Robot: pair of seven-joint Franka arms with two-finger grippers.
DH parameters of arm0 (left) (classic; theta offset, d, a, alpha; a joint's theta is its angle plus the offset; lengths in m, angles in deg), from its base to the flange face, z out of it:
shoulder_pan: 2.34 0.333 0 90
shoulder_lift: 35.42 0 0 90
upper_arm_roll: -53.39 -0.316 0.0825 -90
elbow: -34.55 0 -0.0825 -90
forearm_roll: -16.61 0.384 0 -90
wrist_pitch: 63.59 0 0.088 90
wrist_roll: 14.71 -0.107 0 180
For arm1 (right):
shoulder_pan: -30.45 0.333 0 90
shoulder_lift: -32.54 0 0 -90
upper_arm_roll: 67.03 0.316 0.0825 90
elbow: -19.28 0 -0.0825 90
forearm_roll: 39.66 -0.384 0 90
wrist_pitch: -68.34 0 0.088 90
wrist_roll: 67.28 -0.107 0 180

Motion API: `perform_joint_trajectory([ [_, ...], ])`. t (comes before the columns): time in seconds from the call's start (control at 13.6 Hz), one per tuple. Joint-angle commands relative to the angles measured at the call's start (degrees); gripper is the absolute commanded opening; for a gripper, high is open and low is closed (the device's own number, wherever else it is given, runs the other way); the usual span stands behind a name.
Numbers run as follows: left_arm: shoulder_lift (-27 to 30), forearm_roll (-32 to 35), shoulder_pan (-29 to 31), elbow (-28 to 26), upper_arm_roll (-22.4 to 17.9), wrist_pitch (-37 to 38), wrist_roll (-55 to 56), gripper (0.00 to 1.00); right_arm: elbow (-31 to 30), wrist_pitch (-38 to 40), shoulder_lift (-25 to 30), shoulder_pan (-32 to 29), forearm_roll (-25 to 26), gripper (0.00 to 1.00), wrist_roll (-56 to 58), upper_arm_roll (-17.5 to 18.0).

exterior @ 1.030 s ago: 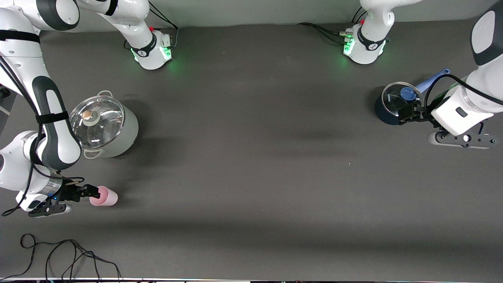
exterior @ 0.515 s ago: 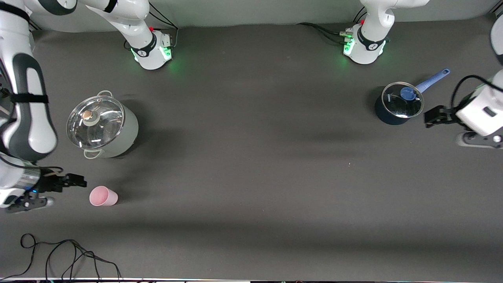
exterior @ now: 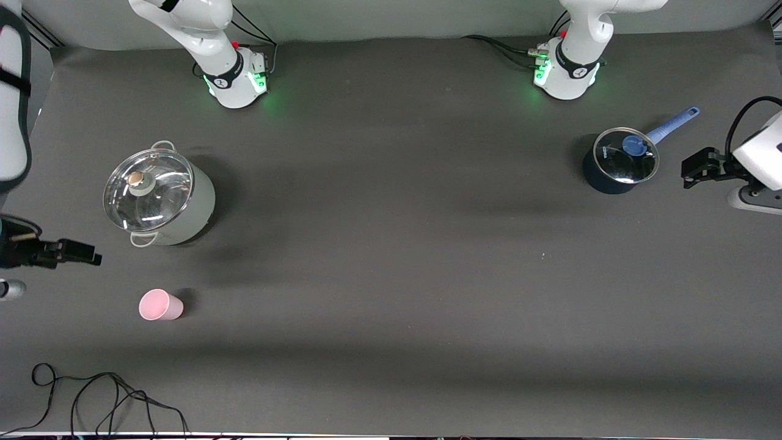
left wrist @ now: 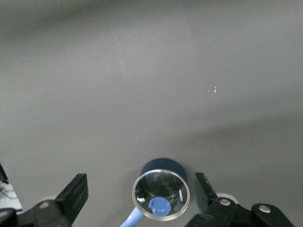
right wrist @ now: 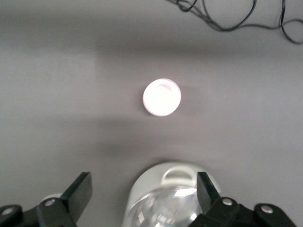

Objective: Transfer pink cup from left to right arm

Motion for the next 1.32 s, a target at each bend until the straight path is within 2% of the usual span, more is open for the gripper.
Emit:
perform_joint_trajectory([
  [0.0,5.90,-0.35,-0.81,-9.02,-0.63,-6.59,-0.80,1.00,-2.40,4.34,5.73,1.31,0.65,0.98,-3.05,-0.23],
  [0.15,5.11,-3.94,1.47,-8.06,0.94,-7.91,-0.81,1.00,-6.87,4.19,10.47,1.40,0.65,0.98,-3.67,-0.23],
  [0.44,4.58,-3.96,2.10,-7.70,2.62,-6.96,-0.54,1.00,-16.01,0.16,16.47,2.89,0.74,0.98,-3.67,-0.31],
  [0.74,4.41,-3.69,3.33,-7.09,3.68,-3.62,-0.80,1.00,-14.98,-0.39,15.16,2.99,0.57,0.98,-3.93,-0.31],
  [1.1,3.35,-3.52,3.50,-6.83,3.59,-3.26,-1.16,1.00,-14.01,-0.30,14.80,4.03,0.74,0.99,-4.20,-1.01],
  [1.25,3.35,-3.61,3.50,-6.65,3.59,-3.78,-1.24,1.00,-13.49,-0.30,14.81,11.04,0.74,0.99,-4.29,-8.01],
])
